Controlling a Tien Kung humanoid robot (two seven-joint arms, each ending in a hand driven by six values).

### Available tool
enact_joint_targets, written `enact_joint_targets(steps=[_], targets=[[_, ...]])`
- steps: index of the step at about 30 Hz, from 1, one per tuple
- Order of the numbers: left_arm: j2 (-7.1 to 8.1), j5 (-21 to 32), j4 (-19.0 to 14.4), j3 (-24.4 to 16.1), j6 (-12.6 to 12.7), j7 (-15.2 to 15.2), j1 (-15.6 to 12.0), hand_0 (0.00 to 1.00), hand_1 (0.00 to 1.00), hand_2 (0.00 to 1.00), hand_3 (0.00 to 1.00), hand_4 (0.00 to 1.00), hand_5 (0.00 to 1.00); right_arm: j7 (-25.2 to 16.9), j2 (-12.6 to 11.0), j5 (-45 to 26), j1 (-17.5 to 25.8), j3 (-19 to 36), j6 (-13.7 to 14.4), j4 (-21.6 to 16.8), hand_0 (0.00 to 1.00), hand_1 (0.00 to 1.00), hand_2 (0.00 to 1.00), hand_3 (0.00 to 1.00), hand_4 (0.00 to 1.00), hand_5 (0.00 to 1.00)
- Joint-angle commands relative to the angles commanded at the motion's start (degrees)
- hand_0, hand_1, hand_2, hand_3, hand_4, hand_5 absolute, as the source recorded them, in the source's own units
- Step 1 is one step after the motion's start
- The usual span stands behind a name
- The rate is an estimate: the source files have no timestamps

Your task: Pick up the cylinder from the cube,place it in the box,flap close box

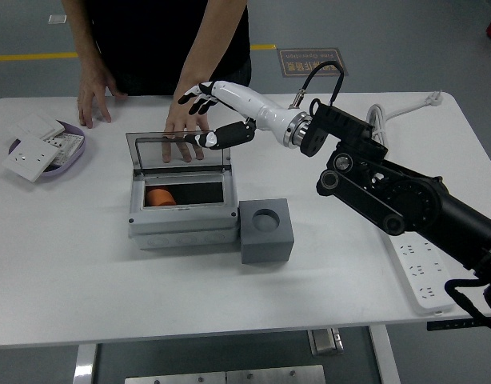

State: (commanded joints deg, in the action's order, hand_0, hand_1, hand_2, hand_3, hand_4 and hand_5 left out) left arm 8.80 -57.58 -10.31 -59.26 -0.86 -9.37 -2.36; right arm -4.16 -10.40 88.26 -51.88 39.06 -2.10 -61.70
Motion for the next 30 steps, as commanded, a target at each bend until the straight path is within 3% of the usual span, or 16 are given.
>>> enact_joint_targets(steps=[6,13,19,30], targets=[[0.10,-0.4,0.0,-0.4,0.0,-0.2,0.1,0.616,0.600,0.600,0.587,0.657,0.203,-1.2,0.2,-2.4,-1.6,-1.1,0.6,6.1,0.761,0.668,0.688,0.765,0.792,0.353],[0.08,-0.6,0.0,-0.4,0.0,-0.2,0.6,0.616,0.597,0.600,0.587,0.656,0.203,-2.6,2.3,-5.6,-2.2,-4.6,0.9,12.2,0.760,0.668,0.687,0.764,0.787,0.349],[0.19,-0.8,0.0,-0.6,-0.1,-0.4,0.6,0.615,0.595,0.599,0.586,0.656,0.205,-2.9,2.9,-6.2,-2.3,-4.8,1.4,12.4,0.749,0.664,0.684,0.760,0.787,0.349],[-0.02,-0.6,0.0,-0.4,-0.1,-0.2,0.4,0.615,0.594,0.599,0.586,0.656,0.203,-2.8,2.7,-5.5,0.0,-8.1,1.6,7.9,0.754,0.664,0.682,0.758,0.789,0.346]])
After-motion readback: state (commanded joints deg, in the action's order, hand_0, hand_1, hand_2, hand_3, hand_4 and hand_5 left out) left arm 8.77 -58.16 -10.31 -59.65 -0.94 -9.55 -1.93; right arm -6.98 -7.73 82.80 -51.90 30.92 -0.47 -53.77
